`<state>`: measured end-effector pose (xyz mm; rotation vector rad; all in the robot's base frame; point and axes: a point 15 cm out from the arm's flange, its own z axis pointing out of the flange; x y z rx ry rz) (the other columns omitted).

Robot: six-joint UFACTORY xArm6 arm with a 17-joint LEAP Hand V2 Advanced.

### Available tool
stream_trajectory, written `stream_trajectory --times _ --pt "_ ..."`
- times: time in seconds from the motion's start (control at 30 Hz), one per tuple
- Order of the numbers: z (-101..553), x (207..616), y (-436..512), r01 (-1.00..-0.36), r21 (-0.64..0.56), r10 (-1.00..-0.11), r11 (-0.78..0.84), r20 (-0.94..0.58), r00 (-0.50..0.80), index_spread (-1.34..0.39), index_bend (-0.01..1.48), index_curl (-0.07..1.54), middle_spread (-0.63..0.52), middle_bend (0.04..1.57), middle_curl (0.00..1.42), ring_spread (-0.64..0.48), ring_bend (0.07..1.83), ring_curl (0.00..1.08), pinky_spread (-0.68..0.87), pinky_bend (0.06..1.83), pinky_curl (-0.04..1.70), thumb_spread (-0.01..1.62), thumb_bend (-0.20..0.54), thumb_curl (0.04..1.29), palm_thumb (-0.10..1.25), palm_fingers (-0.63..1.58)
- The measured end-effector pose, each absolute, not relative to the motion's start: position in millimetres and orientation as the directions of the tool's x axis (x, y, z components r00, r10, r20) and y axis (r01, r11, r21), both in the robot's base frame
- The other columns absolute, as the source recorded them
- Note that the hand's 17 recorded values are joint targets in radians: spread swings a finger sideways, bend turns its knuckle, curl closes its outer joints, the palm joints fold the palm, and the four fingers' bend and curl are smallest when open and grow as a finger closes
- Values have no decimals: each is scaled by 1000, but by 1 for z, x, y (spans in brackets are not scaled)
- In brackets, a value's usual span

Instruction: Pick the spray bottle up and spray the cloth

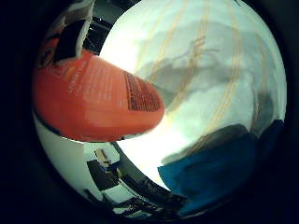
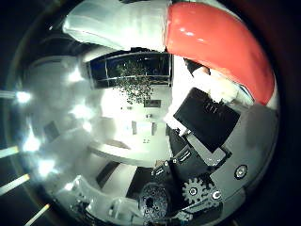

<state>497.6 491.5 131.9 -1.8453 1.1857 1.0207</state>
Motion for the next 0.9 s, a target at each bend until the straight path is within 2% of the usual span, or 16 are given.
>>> stream_trajectory --times 0.1,0.13,0.23,0.37,0.47,0.6,0.63,0.77,0.9 --pt "136 487 494 -923 -129 -351 -363 -898 263 -265 674 795 -71 1213 566 -177 1330 586 -290 978 1073 908 -36 697 848 1000" --pt "136 482 494 -916 -125 -346 -381 -899 267 -275 569 800 -80 1157 563 -178 1323 586 -316 983 1045 922 -32 667 835 876" --pt "131 475 490 -899 -126 -359 -420 -887 292 -311 348 758 -96 1084 557 -174 1311 575 -366 964 987 965 -30 602 805 702" --pt "126 470 486 -880 -131 -376 -456 -868 325 -346 172 694 -105 1060 576 -162 1316 568 -383 922 954 1014 -28 539 777 612" --pt "124 468 484 -872 -133 -385 -471 -858 340 -345 178 660 -109 1038 594 -161 1308 574 -378 897 956 1035 -27 503 762 503" --pt "127 465 481 -864 -129 -380 -487 -859 343 -324 165 594 -111 1136 640 -150 1245 569 -324 796 958 1043 -27 471 742 361" --pt "128 463 481 -862 -127 -377 -492 -861 342 -315 218 592 -113 987 610 -146 1268 580 -290 776 965 1047 -28 461 731 242" --pt "143 464 482 -856 -145 -363 -497 -861 357 -291 228 551 -108 838 568 -132 1215 565 -177 705 947 1051 -26 434 706 168" --pt "152 469 476 -850 -165 -367 -501 -848 382 -273 188 507 -102 744 548 -128 1196 562 -137 726 952 1049 -25 412 691 184"
